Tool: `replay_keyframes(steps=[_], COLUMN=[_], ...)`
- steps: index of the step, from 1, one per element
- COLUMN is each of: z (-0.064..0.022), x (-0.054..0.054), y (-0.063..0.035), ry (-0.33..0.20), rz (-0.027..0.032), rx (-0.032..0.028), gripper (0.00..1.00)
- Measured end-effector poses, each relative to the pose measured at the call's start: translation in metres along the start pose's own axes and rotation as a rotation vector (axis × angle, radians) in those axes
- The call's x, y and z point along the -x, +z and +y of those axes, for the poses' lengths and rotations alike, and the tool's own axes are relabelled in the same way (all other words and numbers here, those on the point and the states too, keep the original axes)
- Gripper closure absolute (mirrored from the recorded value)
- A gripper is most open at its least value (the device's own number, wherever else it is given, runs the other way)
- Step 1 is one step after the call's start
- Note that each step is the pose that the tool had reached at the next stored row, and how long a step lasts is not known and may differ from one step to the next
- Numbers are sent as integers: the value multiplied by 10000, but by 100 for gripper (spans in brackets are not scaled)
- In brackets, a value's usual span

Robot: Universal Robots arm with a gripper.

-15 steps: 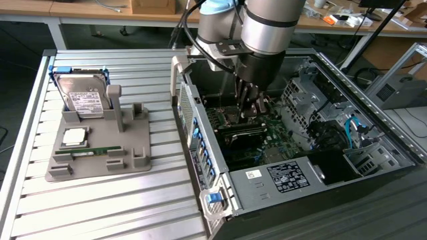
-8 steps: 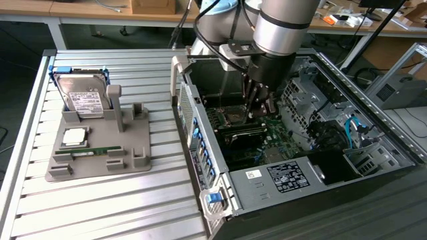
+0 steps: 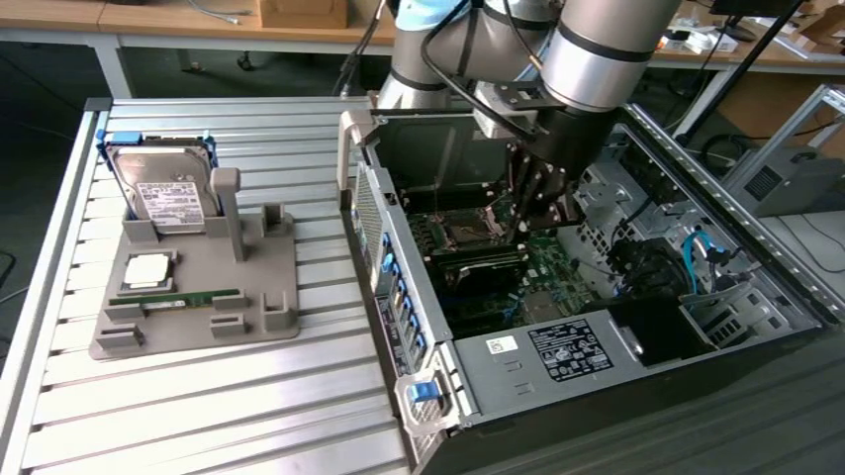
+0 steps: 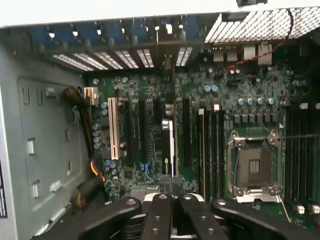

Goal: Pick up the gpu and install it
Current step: 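Insert the gpu into the slot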

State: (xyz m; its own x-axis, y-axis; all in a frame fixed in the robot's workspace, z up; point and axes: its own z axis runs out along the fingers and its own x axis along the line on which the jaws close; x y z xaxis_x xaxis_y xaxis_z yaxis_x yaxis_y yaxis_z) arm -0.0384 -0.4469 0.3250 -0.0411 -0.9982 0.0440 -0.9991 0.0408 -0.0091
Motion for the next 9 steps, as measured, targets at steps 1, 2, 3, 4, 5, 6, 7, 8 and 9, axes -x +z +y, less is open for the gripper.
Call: replay_keyframes(steps=[1,2,3,4,5,6,7,8,9], z=[-1,-2,-9,-34,-67,-150,-200,-239,-293], x=[0,0,1,3,4,7,9,11,13], y=[0,0,0,1,3,6,8,10,12], ry=[0,2,0,0,0,-3,-3,-5,-9], rz=[0,0,1,0,1,3,4,5,8], rx=[0,1,2,8,20,75,109,139,182], gripper=[89,89,89,89,89,89,89,89,89])
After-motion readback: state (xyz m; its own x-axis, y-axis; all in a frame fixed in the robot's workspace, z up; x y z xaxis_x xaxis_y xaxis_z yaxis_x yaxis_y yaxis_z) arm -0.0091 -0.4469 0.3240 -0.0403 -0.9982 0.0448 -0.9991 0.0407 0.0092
